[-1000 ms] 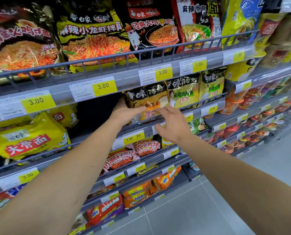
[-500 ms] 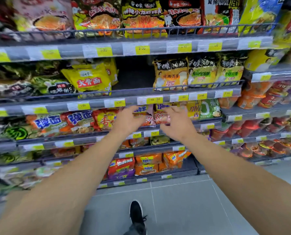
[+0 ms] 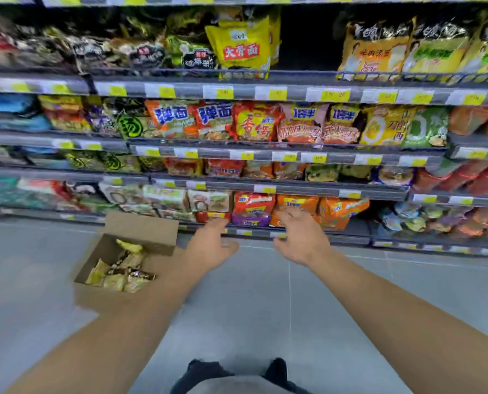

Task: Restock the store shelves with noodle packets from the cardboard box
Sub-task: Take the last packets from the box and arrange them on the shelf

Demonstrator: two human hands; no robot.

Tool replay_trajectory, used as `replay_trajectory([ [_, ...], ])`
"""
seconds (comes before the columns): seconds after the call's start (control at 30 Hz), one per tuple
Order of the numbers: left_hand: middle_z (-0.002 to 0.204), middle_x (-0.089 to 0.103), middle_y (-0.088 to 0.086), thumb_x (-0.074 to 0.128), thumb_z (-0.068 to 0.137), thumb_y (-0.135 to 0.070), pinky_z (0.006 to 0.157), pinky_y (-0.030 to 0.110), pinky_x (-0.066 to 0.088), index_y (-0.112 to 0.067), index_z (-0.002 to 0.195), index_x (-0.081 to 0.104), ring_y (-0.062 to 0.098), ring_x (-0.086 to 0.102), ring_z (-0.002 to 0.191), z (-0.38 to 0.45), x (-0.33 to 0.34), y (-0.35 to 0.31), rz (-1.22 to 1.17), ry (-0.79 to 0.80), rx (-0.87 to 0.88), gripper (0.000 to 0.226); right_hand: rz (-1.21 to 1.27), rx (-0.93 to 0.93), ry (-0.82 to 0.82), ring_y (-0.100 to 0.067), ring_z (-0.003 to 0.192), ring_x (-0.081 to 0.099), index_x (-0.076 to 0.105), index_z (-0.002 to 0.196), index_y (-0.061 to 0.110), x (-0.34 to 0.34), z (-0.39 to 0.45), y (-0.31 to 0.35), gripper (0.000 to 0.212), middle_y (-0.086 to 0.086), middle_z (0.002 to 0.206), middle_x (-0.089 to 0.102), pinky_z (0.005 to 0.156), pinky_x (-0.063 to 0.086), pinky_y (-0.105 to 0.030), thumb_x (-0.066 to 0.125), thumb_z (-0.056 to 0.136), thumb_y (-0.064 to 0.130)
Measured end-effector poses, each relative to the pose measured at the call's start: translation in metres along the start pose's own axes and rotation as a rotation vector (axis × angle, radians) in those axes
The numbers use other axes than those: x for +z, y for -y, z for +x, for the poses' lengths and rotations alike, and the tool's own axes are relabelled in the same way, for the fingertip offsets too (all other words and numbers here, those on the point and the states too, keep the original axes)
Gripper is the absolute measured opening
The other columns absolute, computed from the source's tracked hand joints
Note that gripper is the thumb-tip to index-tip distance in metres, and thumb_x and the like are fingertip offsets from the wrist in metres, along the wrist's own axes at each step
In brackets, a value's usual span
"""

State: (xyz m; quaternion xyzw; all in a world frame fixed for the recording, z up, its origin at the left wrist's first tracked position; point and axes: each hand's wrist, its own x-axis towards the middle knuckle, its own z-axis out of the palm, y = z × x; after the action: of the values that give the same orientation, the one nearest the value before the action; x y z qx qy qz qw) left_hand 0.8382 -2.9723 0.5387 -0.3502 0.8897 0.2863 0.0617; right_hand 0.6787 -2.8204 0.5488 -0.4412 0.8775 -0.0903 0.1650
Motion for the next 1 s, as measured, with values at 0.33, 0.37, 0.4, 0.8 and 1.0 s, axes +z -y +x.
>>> replay_trajectory([
  [0.33, 0.141, 0.053, 0.008, 0.065, 0.087, -0.038, 0.095, 0.028, 0.042, -0.021, 0.148, 0.034, 0.028, 0.055, 0.121, -0.097, 0.001, 0.178, -0.065, 0.053, -0.107, 0.07, -0.036, -0.001, 0.212, -0.026, 0.138, 0.032, 0.034, 0.149, 0.023, 0.122, -0.029, 0.165, 0.069, 0.0, 0.15, 0.036, 0.113, 0.031, -0.036, 0.055, 0.086, 0.045],
  [0.37, 0.141, 0.053, 0.006, 0.065, 0.086, -0.04, 0.097, 0.03, 0.043, -0.022, 0.147, 0.037, 0.028, 0.054, 0.122, -0.104, -0.003, 0.193, -0.082, 0.064, -0.09, 0.07, -0.039, 0.006, 0.219, -0.026, 0.137, 0.033, 0.034, 0.148, 0.023, 0.13, -0.03, 0.179, 0.07, 0.0, 0.15, 0.037, 0.113, 0.032, -0.036, 0.055, 0.086, 0.046],
  [0.4, 0.137, 0.055, 0.004, 0.064, 0.084, -0.044, 0.096, 0.033, 0.046, -0.025, 0.144, 0.04, 0.028, 0.056, 0.119, -0.113, -0.01, 0.219, -0.092, 0.082, -0.083, 0.068, -0.035, 0.016, 0.237, -0.026, 0.136, 0.034, 0.035, 0.148, 0.023, 0.144, -0.032, 0.204, 0.069, 0.0, 0.149, 0.037, 0.112, 0.033, -0.036, 0.055, 0.086, 0.046],
  [0.8, 0.142, 0.052, 0.004, 0.068, 0.085, -0.032, 0.097, 0.03, 0.044, -0.02, 0.144, 0.041, 0.025, 0.055, 0.122, -0.136, -0.086, 0.424, -0.159, 0.102, -0.204, 0.066, 0.04, 0.048, 0.405, -0.024, 0.131, 0.037, 0.039, 0.145, 0.023, 0.234, 0.004, 0.389, 0.062, 0.0, 0.143, 0.04, 0.105, 0.04, -0.036, 0.054, 0.087, 0.041],
  [1.0, 0.146, 0.048, 0.004, 0.066, 0.086, -0.033, 0.103, 0.03, 0.038, -0.02, 0.146, 0.039, 0.026, 0.045, 0.132, -0.089, -0.106, 0.486, -0.163, 0.109, -0.264, 0.067, 0.029, 0.044, 0.482, -0.029, 0.128, 0.04, 0.044, 0.14, 0.015, 0.272, 0.069, 0.432, 0.062, -0.007, 0.14, 0.042, 0.103, 0.043, -0.042, 0.056, 0.085, 0.041],
])
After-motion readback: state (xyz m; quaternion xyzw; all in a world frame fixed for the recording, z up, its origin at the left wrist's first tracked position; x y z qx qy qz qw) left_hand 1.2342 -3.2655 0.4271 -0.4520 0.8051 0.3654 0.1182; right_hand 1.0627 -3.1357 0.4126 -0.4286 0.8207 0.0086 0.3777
